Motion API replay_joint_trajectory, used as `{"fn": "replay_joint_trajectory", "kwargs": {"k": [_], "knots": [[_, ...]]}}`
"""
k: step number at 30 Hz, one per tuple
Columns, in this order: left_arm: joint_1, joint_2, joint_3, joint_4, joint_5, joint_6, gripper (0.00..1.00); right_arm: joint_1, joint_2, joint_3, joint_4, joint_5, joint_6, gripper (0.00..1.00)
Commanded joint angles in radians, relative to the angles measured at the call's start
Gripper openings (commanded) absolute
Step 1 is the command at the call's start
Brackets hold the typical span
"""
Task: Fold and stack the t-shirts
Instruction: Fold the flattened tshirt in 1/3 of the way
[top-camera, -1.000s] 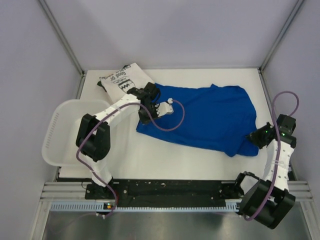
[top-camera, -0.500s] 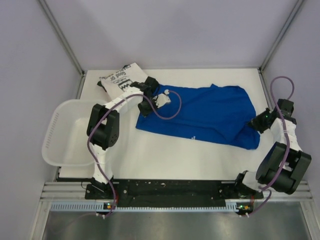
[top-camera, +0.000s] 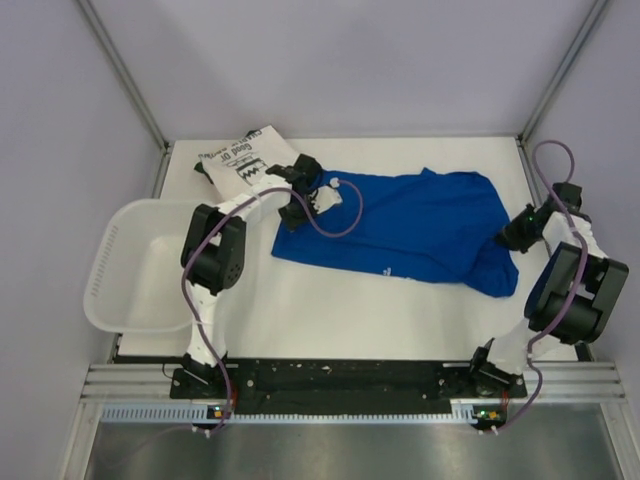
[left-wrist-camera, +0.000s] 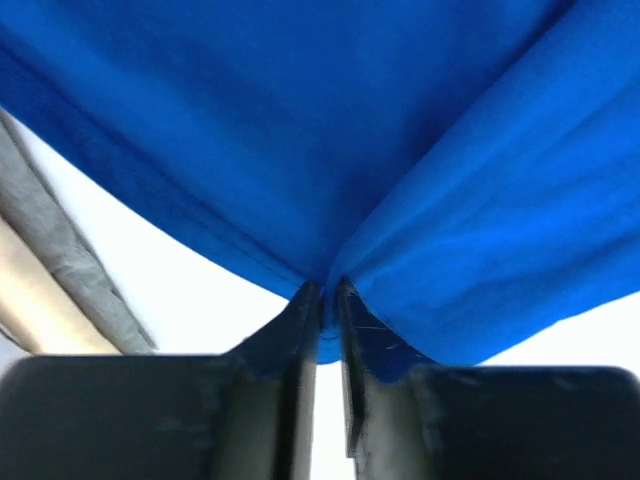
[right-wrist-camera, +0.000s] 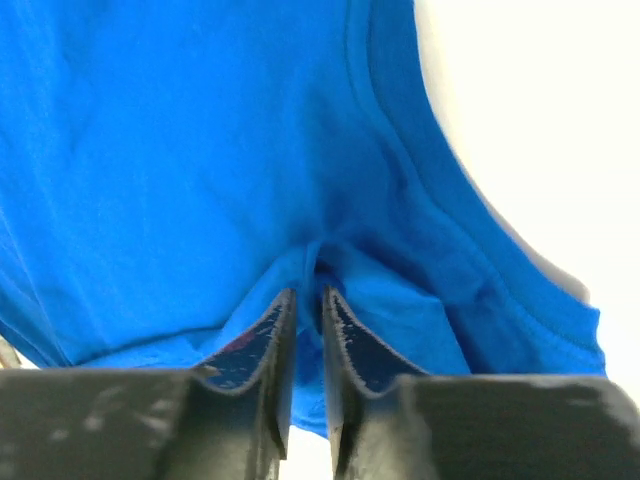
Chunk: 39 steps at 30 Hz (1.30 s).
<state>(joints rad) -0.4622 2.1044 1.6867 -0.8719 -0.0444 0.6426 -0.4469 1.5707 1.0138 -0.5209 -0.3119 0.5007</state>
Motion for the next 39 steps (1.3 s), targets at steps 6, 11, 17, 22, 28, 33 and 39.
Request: {"fn": "replay_joint_trajectory", "kwargs": {"k": [6, 11, 17, 22, 28, 33, 39], "knots": [[0.002, -0.027, 0.142, 0.090, -0.075, -0.052, 0.40, 0.007, 0.106, 0.304, -0.134, 0.190, -0.056, 0.56], [0.002, -0.167, 0.048, 0.096, 0.027, -0.028, 0.42, 0.007, -0.118, 0.133, -0.157, 0.307, 0.002, 0.77], [-0.006, -0.317, -0.261, 0.042, 0.222, 0.279, 0.47, -0.044, -0.426, -0.150, -0.226, 0.396, 0.200, 0.75], [-0.004, -0.319, -0.412, 0.178, 0.169, 0.358, 0.59, -0.099, -0.560, -0.366, -0.208, 0.355, 0.323, 0.67], [0.007, -0.215, -0.413, 0.273, 0.127, 0.350, 0.60, -0.101, -0.437, -0.440, -0.003, 0.320, 0.348, 0.61], [0.007, -0.199, -0.432, 0.312, 0.149, 0.309, 0.37, -0.102, -0.339, -0.443, 0.082, 0.402, 0.351, 0.40], [0.007, -0.221, -0.443, 0.297, 0.124, 0.244, 0.00, -0.185, -0.328, -0.419, 0.065, 0.425, 0.334, 0.00]]}}
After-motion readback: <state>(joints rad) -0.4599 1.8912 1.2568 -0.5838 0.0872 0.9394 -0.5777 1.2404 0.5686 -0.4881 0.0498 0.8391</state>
